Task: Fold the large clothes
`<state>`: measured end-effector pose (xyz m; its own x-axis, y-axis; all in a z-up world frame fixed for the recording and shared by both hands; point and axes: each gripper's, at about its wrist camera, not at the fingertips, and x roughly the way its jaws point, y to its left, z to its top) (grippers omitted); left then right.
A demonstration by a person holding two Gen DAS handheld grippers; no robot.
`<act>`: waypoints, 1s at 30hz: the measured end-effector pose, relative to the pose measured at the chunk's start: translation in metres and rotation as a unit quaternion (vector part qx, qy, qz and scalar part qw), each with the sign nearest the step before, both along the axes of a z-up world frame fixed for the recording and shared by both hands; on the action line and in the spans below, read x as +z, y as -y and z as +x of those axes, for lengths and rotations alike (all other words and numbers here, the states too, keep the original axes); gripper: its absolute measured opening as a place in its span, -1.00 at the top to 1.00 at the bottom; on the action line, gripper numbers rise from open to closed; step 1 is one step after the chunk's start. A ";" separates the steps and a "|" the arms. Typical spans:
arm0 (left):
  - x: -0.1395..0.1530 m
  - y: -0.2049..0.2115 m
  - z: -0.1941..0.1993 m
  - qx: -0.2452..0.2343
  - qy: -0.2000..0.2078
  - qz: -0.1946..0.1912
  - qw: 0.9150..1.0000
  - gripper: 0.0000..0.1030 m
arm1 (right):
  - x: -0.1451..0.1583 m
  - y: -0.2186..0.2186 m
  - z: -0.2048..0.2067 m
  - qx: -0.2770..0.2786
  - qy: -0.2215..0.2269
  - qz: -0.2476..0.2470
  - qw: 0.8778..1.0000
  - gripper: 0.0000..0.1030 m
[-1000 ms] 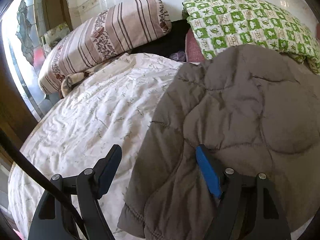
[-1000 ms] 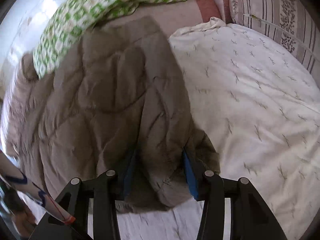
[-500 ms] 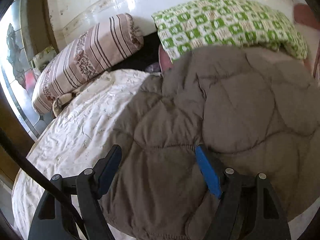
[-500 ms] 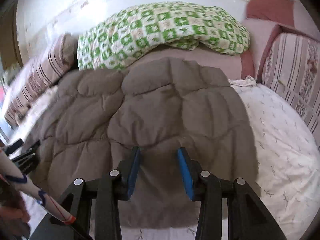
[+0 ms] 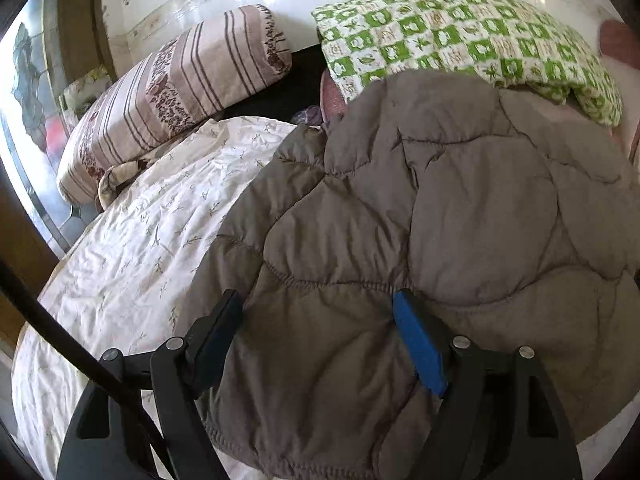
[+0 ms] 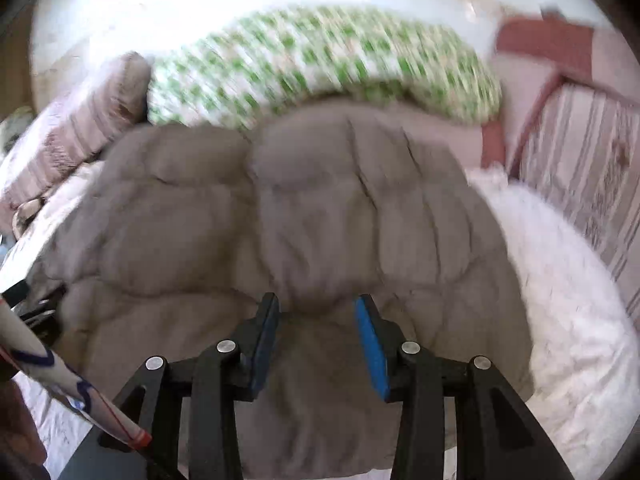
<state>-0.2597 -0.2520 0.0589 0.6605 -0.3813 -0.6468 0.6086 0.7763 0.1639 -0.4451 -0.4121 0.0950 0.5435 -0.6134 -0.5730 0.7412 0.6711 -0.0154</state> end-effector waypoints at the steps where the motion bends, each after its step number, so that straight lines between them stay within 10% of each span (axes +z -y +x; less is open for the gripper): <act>1: 0.001 -0.001 -0.001 0.001 0.000 -0.003 1.000 -0.50 | 0.004 -0.009 0.003 0.012 0.004 -0.016 1.000 0.10; 20: -0.005 0.003 -0.005 -0.004 0.013 0.009 1.000 -0.50 | -0.021 -0.020 0.032 0.083 -0.006 0.039 0.996 -0.10; 30: -0.005 0.001 -0.003 -0.003 0.010 0.008 1.000 -0.52 | -0.025 0.068 -0.031 -0.099 0.009 0.079 0.992 -0.10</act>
